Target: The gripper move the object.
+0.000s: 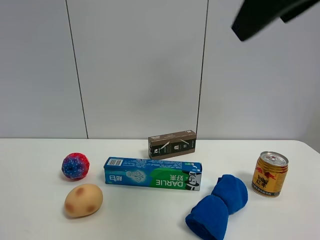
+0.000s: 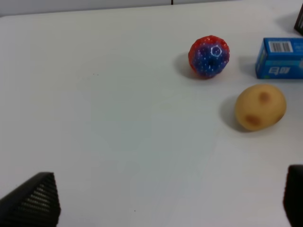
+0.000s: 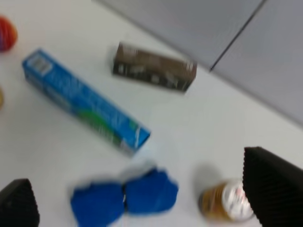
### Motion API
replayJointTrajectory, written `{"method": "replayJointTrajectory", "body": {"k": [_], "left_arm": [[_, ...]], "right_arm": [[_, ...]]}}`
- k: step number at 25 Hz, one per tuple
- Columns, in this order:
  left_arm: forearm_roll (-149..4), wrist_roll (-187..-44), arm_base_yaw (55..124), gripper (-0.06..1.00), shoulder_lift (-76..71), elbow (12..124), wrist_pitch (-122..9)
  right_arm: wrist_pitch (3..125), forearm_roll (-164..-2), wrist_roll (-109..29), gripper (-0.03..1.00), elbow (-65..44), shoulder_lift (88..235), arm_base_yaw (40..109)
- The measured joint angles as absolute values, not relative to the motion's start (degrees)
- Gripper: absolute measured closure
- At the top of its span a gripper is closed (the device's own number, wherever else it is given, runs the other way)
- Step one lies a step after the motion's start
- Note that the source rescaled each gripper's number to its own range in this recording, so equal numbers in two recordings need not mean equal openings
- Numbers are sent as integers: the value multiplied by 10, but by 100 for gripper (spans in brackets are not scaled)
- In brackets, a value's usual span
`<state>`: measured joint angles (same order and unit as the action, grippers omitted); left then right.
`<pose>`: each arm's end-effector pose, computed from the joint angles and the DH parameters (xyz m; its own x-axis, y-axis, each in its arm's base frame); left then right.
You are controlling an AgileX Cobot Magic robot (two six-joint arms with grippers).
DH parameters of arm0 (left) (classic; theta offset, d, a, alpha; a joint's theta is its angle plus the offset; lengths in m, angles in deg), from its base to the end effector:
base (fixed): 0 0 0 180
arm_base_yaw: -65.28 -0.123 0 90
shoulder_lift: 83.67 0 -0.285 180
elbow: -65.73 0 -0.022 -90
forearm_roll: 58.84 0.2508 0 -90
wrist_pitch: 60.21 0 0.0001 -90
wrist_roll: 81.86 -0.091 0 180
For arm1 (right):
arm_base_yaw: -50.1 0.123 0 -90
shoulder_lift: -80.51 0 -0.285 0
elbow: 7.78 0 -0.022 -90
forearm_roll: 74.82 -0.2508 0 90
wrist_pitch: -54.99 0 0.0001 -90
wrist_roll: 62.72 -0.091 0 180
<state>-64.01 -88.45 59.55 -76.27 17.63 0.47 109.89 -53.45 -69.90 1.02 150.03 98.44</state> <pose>-0.0062 -0.0078 0.2799 -0.4384 0.0268 -0.8984 0.0017 0.9996 0.0290 0.1576 0.1363 0.4049 -0.3824 -0.5675 -0.7292 -0.6036 0.7509 -0.2678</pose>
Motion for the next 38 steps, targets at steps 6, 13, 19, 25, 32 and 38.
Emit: {"method": "replayJointTrajectory", "body": {"k": [6, 13, 19, 25, 32, 38], "left_arm": [[-640, -885, 596, -6, -763, 176, 5], [-640, -885, 596, -6, -763, 176, 5], [-640, -885, 596, -6, -763, 176, 5], [-640, -885, 596, -6, -763, 176, 5], [-640, -885, 596, -6, -763, 176, 5], [-640, -885, 596, -6, -763, 176, 5]], "right_arm": [[1098, -561, -698, 34, 92, 1417, 839], [1117, -582, -687, 34, 156, 1292, 696], [1204, -619, -708, 34, 205, 1158, 621], [1236, -678, -715, 34, 275, 1019, 570], [1238, -713, -714, 34, 354, 886, 559], [1226, -716, -714, 34, 382, 882, 556]]}}
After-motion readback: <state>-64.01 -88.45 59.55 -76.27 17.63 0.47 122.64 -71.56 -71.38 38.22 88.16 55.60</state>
